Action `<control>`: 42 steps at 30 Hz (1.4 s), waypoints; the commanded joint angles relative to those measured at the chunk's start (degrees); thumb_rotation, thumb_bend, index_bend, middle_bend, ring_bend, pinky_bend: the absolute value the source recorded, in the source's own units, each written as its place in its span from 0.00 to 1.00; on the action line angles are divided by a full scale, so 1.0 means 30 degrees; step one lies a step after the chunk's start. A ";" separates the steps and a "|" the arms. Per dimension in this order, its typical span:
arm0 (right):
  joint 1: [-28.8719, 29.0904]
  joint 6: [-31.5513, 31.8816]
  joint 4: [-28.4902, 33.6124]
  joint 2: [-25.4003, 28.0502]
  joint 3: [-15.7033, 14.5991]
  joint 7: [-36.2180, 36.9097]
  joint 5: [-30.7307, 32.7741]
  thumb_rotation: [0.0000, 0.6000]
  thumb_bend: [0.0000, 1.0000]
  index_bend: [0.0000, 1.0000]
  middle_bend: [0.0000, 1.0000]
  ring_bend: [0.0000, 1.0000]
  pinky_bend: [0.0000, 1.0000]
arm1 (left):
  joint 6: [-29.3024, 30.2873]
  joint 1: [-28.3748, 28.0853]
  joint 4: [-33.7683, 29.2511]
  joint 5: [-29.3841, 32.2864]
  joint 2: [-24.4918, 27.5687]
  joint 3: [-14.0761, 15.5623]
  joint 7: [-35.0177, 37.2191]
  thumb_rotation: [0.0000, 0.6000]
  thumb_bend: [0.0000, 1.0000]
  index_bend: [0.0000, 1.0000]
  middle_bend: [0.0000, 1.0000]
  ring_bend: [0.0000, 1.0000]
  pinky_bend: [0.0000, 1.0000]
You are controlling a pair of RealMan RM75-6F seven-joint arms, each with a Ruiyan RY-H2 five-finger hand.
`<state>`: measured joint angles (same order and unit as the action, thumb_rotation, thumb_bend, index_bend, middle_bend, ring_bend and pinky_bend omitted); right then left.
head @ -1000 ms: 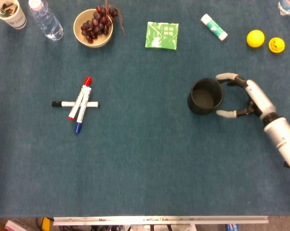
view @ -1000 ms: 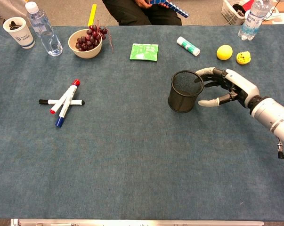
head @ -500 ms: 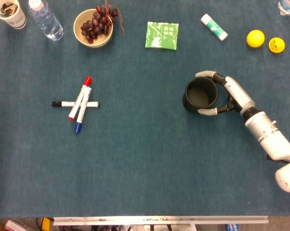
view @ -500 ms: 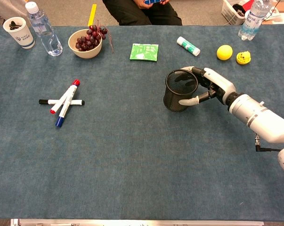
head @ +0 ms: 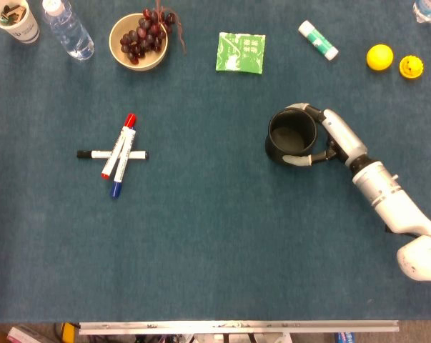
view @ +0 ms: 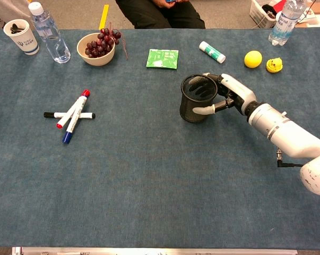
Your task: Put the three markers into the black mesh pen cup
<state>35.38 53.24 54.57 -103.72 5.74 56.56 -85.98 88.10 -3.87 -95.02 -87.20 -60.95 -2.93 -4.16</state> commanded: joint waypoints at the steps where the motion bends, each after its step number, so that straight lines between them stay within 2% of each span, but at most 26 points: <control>1: -0.0038 0.0247 0.0495 0.0428 0.0000 0.0114 -0.0014 1.00 0.35 0.46 0.45 0.33 0.29 | -0.0201 -0.0199 0.0011 -0.0179 0.0119 -0.0024 -0.0026 1.00 0.29 0.11 0.14 0.15 0.15; 5: -0.0126 0.0657 0.2119 0.1897 0.0183 0.0113 -0.0001 1.00 0.36 0.46 0.45 0.33 0.29 | -0.0771 -0.0680 0.0034 -0.0445 0.0323 -0.0065 0.0082 1.00 0.29 0.13 0.15 0.15 0.15; 15: -0.0653 0.1542 0.8837 0.8329 0.1129 -0.1058 0.0536 1.00 0.36 0.46 0.45 0.33 0.29 | -0.3852 -0.2896 0.1232 -0.1317 0.0060 0.0110 0.1262 1.00 0.29 0.22 0.21 0.19 0.16; 22: -0.1449 0.1858 1.1489 1.1529 0.1334 -0.1491 0.1238 1.00 0.36 0.46 0.45 0.33 0.29 | -0.5990 -0.4708 0.2980 -0.2141 -0.0844 0.0345 0.2582 1.00 0.29 0.27 0.25 0.22 0.17; 28: -0.1980 0.2192 1.2152 1.2539 0.1214 -0.1456 0.1363 1.00 0.36 0.46 0.45 0.33 0.29 | -0.6718 -0.5762 0.4125 -0.3020 -0.1638 0.0592 0.3493 1.00 0.29 0.29 0.28 0.23 0.17; 33: -0.2576 0.2580 1.2556 1.3342 0.0991 -0.1154 0.1304 1.00 0.36 0.46 0.45 0.33 0.29 | -0.7186 -0.7323 0.6293 -0.4878 -0.3146 0.1173 0.5102 1.00 0.29 0.33 0.31 0.26 0.18; 42: -0.3033 0.2865 1.2831 1.3872 0.0789 -0.0846 0.1090 1.00 0.36 0.46 0.45 0.33 0.29 | -0.6996 -0.8870 0.9781 -0.6492 -0.5133 0.2134 0.6953 1.00 0.29 0.41 0.33 0.27 0.20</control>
<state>26.36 61.78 92.99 -62.18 8.16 53.98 -82.66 66.77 -29.29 -67.61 -105.27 -75.02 2.50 15.75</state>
